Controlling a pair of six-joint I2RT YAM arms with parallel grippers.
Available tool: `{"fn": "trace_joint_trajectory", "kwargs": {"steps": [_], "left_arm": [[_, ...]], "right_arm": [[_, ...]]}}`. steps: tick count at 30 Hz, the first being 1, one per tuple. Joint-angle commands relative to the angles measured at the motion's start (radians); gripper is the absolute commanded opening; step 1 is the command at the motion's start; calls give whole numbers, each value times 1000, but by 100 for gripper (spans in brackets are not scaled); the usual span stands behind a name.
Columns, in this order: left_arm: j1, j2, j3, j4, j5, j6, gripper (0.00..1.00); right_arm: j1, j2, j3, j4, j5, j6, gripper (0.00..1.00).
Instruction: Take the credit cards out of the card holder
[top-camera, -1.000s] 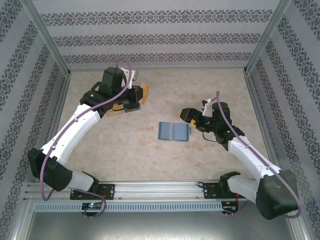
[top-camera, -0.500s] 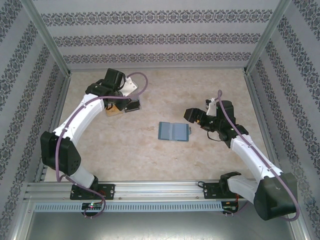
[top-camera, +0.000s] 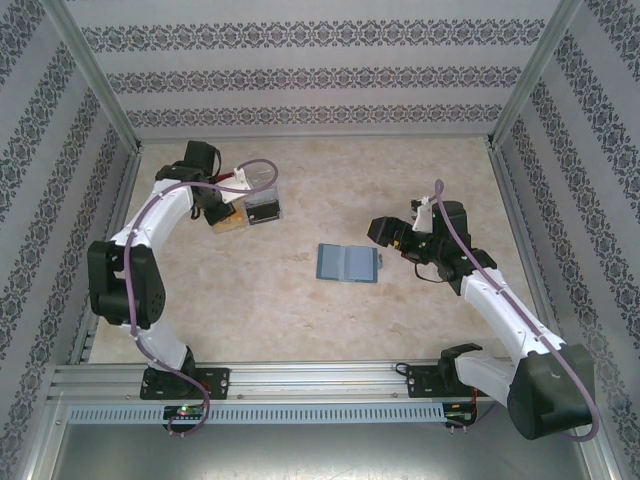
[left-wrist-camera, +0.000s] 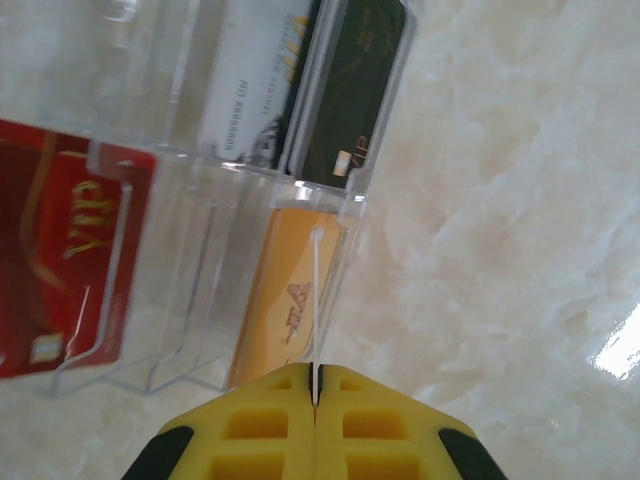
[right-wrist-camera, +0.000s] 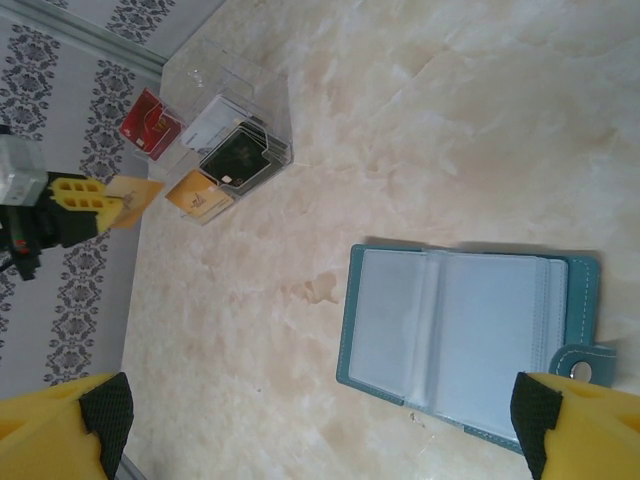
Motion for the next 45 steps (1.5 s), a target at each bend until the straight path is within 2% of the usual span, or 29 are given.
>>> {"fn": "trace_joint_trajectory", "kwargs": {"steps": [1, 12, 23, 29, 45], "left_arm": [[22, 54, 13, 24, 46, 108, 0], [36, 171, 63, 21, 41, 179, 0], [55, 200, 116, -11, 51, 216, 0], [87, 174, 135, -60, 157, 218, 0], [104, 238, 207, -108, 175, 238, 0]], "right_arm": [[-8, 9, 47, -16, -7, 17, 98], [4, 22, 64, 5, 20, 61, 98], [36, 85, 96, 6, 29, 61, 98], [48, 114, 108, 11, 30, 64, 98], [70, 147, 128, 12, 35, 71, 98]]}}
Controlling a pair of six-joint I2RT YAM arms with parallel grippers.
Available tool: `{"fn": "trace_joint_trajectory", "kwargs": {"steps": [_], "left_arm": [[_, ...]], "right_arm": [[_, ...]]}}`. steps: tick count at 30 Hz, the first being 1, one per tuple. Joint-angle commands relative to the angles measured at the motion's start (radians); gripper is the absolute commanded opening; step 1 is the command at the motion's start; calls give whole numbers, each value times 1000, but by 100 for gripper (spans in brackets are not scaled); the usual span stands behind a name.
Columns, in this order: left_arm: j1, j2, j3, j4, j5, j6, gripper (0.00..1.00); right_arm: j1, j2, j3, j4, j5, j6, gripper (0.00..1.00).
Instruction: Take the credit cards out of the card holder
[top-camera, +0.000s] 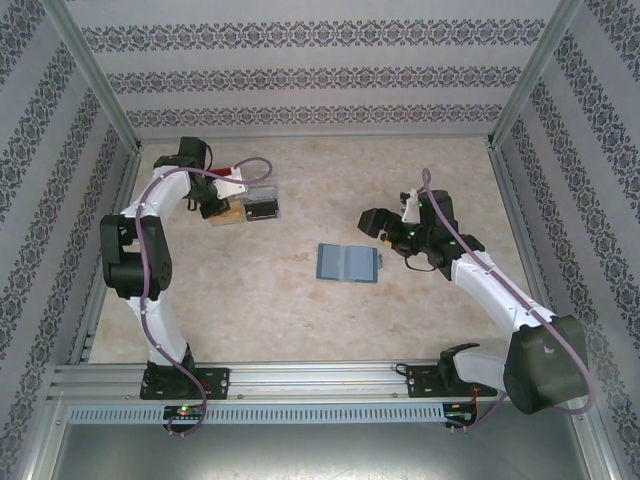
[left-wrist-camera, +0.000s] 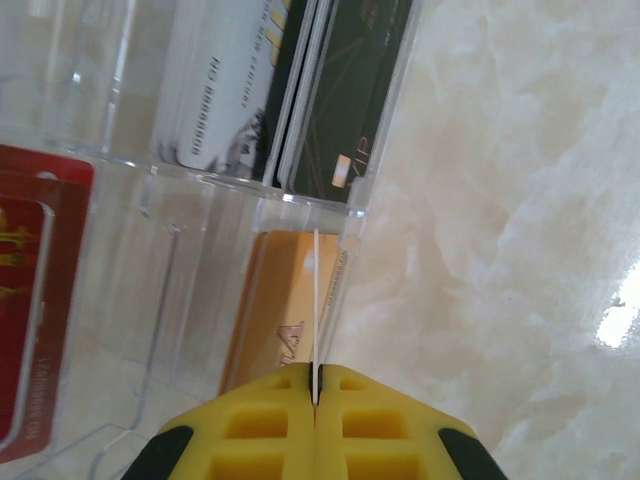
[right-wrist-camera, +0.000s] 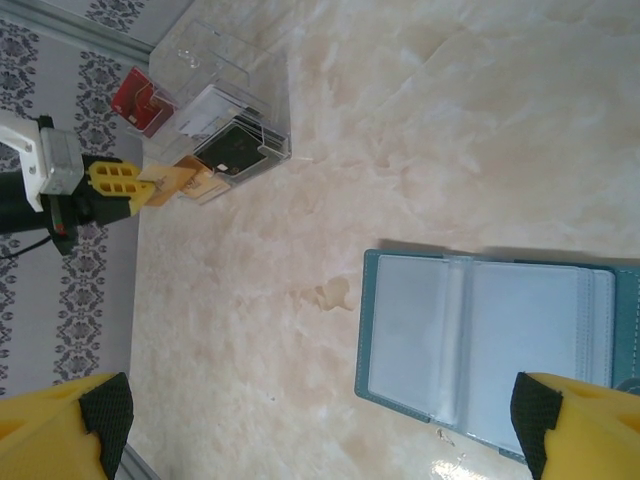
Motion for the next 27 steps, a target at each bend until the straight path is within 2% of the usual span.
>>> {"fn": "trace_joint_trajectory", "kwargs": {"steps": [1, 15, 21, 27], "left_arm": [[7, 38, 48, -78, 34, 31, 0], [2, 86, 86, -59, -9, 72, 0], [2, 140, 172, -155, -18, 134, 0], [2, 167, 205, -195, 26, 157, 0]], "right_arm": [[10, 14, 36, 12, 11, 17, 98], [22, 29, 51, 8, 12, 25, 98], [23, 28, 83, -29, -6, 17, 98], [23, 31, 113, -68, -22, 2, 98]]}}
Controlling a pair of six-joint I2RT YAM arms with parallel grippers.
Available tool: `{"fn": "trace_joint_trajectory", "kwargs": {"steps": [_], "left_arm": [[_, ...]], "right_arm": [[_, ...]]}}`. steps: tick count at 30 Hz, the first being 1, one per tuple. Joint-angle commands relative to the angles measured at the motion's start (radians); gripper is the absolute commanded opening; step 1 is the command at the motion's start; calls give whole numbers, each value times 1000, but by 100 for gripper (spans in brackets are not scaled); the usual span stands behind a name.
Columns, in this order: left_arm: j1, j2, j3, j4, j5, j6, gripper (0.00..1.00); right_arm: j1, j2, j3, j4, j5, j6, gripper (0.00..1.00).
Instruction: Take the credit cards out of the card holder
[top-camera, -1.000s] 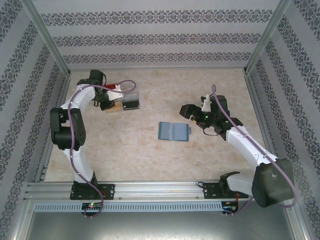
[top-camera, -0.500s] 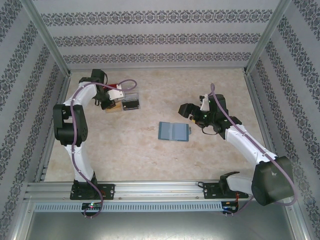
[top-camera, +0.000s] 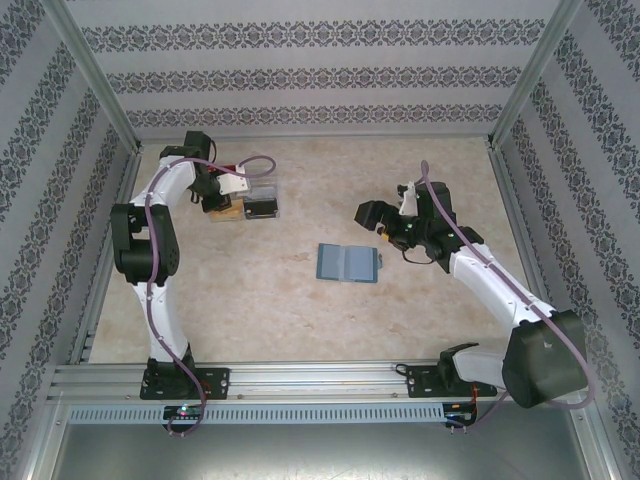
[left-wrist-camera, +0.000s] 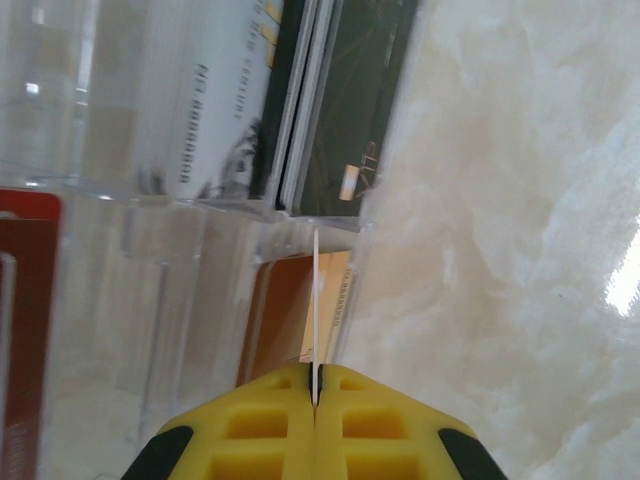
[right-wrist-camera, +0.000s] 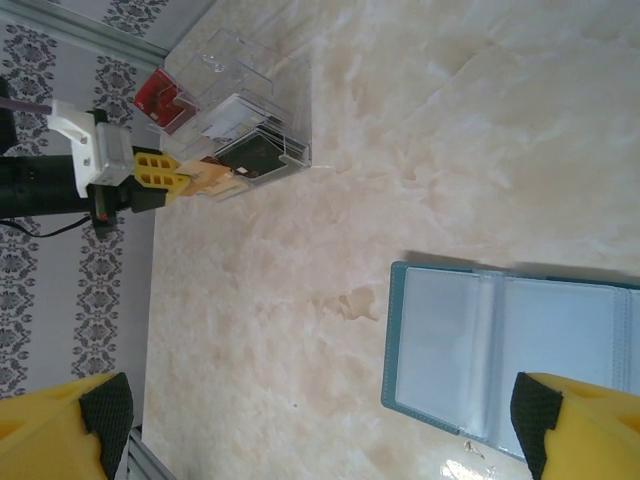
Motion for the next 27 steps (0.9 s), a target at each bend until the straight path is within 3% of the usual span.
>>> {"fn": "trace_joint_trajectory", "kwargs": {"steps": [1, 27], "left_arm": [[2, 22, 42, -83, 37, 56, 0], [3, 65, 46, 4, -35, 141, 0]], "right_arm": [[10, 2, 34, -33, -21, -16, 98], [24, 19, 25, -26, -22, 6, 98]]}}
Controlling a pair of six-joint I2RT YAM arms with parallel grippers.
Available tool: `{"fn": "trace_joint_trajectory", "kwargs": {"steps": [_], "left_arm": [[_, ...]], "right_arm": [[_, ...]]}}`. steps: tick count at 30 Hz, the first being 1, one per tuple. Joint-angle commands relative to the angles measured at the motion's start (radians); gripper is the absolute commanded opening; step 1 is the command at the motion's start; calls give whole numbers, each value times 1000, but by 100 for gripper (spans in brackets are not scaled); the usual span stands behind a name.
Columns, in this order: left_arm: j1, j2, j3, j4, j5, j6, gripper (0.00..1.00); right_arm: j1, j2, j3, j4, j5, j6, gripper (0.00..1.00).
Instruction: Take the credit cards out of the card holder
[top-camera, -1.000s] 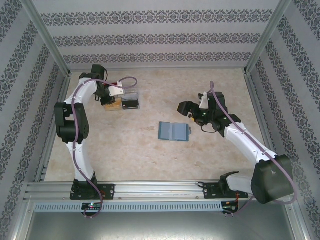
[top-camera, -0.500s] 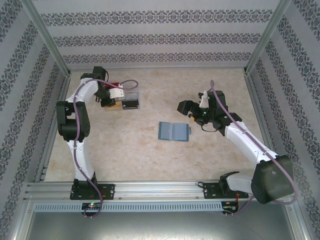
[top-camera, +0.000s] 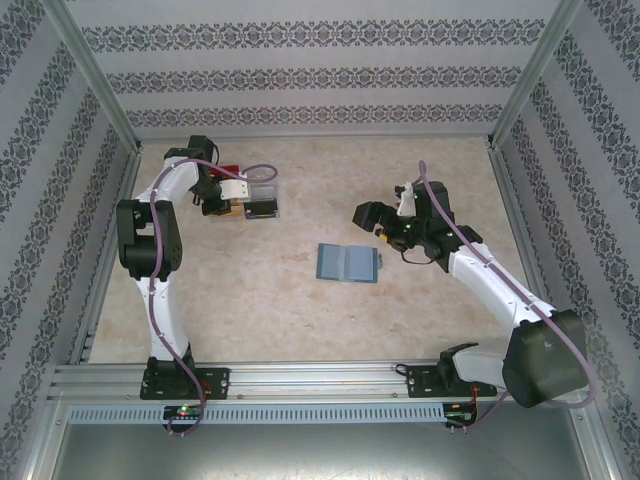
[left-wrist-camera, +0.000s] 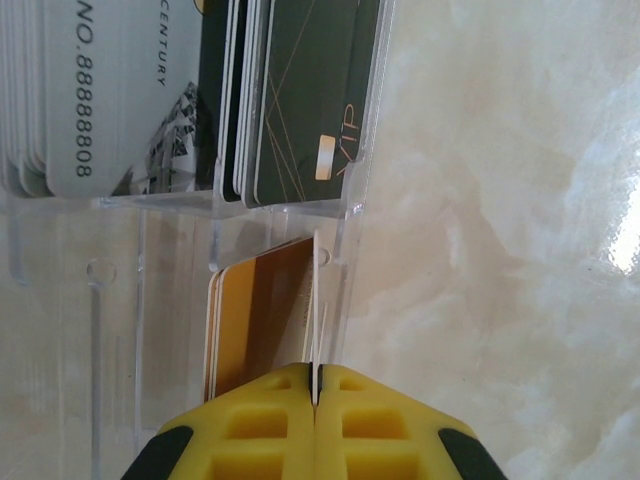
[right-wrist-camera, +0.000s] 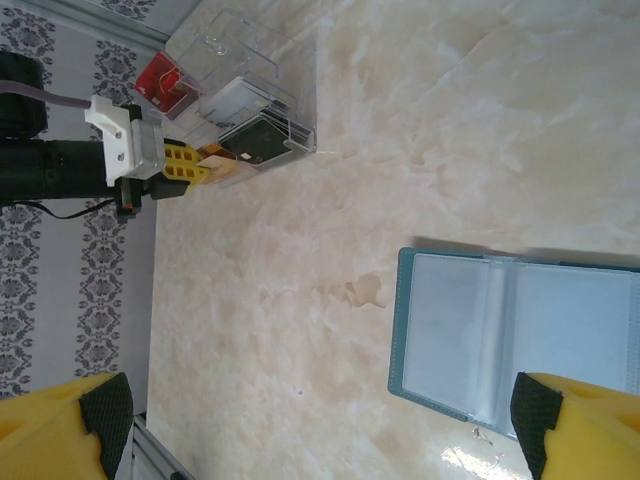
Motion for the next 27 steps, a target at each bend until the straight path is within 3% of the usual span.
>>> {"fn": "trace_joint_trajectory", "kwargs": {"steps": [1, 11, 27], "left_arm": [[3, 10, 31, 10, -12, 51, 0], [2, -64, 44, 2, -14, 75, 0], [8, 2, 54, 11, -1, 71, 4]], "right_arm": [[12, 17, 18, -5, -12, 4, 98], [25, 54, 30, 8, -11, 9, 98], [31, 48, 27, -7, -2, 8, 98]]}}
